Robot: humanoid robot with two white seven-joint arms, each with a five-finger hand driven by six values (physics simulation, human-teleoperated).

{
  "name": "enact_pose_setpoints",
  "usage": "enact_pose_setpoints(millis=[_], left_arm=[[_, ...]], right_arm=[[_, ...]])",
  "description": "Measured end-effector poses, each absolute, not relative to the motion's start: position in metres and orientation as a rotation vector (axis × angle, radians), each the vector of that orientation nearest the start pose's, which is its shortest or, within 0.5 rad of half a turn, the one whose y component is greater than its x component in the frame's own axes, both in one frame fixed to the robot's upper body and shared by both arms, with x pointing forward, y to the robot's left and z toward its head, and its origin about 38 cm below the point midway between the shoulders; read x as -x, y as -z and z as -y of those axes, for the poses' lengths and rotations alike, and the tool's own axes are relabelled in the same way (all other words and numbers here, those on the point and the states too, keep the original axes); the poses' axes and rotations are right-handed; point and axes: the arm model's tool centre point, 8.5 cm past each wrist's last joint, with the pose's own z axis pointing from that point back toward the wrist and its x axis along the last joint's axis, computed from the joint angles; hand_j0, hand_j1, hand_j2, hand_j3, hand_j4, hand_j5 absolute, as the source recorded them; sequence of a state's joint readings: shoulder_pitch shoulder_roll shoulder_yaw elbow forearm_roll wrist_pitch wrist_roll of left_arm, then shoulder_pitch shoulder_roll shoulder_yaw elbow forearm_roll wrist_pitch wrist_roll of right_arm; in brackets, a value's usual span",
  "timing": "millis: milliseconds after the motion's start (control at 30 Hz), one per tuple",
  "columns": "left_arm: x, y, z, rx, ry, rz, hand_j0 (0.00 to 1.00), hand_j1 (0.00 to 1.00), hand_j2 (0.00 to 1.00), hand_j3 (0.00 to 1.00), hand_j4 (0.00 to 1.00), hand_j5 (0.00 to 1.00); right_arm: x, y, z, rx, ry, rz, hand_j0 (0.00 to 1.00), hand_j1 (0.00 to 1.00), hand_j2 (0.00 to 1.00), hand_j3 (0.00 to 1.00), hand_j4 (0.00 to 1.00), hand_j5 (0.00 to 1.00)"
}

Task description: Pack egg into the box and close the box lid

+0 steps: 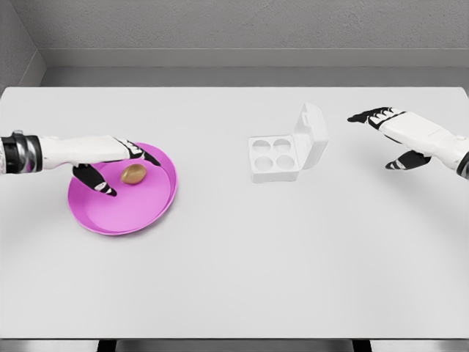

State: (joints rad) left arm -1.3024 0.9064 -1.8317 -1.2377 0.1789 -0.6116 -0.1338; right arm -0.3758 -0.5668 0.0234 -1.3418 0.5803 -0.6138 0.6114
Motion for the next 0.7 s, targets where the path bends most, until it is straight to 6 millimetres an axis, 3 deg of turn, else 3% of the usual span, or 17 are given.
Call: enact_pose_setpoints(millis=[700], left_arm=[[-0.456, -0.158, -0.32, -0.094, 1.916, 1.249, 0.89, 0.89, 0.89, 0.89, 0.89, 0.89]], right_arm=[[-0.434, -0.184, 0.369, 0.558, -1.674, 1.432, 1.0, 1.0, 1.0, 1.0, 1.0, 1.0]])
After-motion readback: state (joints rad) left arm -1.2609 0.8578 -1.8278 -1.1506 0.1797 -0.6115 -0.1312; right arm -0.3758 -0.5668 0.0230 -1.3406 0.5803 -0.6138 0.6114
